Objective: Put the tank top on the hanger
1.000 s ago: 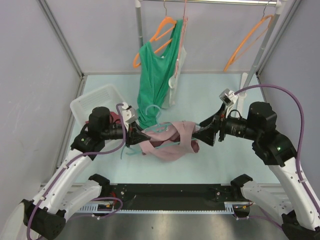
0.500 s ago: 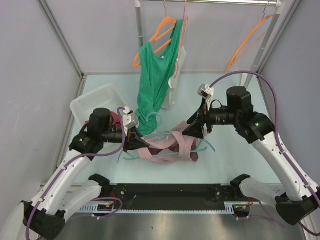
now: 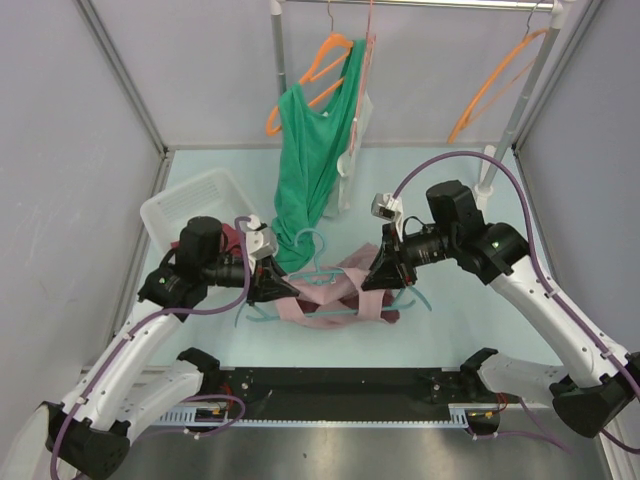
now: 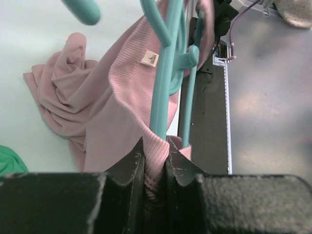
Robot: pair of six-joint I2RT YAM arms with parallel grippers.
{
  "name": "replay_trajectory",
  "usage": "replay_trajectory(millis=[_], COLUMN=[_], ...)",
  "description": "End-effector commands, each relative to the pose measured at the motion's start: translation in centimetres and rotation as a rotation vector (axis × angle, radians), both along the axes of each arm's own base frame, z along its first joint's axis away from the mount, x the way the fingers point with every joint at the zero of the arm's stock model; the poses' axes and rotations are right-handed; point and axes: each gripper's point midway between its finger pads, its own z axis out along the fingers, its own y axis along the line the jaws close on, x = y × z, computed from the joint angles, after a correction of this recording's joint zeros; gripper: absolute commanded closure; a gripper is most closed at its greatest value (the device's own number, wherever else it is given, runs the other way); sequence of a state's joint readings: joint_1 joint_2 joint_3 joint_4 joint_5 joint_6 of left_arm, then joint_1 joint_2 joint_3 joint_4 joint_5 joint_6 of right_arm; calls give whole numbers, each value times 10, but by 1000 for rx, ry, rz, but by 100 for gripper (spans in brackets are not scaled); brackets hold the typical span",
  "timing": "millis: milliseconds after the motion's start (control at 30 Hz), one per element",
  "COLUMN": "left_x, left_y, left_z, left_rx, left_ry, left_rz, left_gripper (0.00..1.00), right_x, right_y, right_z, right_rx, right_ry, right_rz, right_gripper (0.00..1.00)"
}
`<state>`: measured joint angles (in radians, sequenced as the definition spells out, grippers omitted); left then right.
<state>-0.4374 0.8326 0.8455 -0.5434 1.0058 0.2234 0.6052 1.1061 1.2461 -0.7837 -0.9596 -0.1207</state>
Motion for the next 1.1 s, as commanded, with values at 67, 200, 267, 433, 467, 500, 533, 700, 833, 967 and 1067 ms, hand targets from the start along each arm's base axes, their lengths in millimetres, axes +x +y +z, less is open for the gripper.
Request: replay_trajectory(millis=[67, 200, 267, 433, 467, 500, 533, 700, 833, 967, 1067], left_x=[1, 12, 22, 47, 52, 60, 65, 92, 106, 116, 120], left_y=[-3, 0, 2, 10, 12, 17, 20, 45, 65, 81, 87], left_z=[24, 27, 29, 30, 31, 32, 36, 45, 49, 50, 49], left_rx=[-45, -34, -30, -17, -16, -10, -18, -39, -45, -37, -30], left_ry=[-105, -124, -138, -173, -172, -181, -197, -227, -248, -266, -262], left_rz=[-19, 54, 112, 261, 297, 347, 378, 576, 711, 815, 848], left_gripper=[83, 28, 6, 1, 1, 1, 1, 1, 1, 1, 1], right_x=[1, 11, 13, 17, 18, 19, 19, 23, 28, 41, 51], right_y=[7, 4, 0, -8, -12, -14, -17, -35, -53, -72, -88], right_z=[12, 13, 14, 3, -2, -5, -9, -25, -33, -39, -39], right_rx=[35, 40, 41, 13, -6, -16, -30, -98, -161, -221, -252], right_ry=[-78, -134, -151, -144, -138, -133, -124, -91, -67, -65, -66], right_rz=[-4, -90, -126, -207, -235, -252, -265, -400, -514, -649, -747], right_gripper=[100, 100, 100, 100, 100, 100, 100, 100, 100, 100, 100])
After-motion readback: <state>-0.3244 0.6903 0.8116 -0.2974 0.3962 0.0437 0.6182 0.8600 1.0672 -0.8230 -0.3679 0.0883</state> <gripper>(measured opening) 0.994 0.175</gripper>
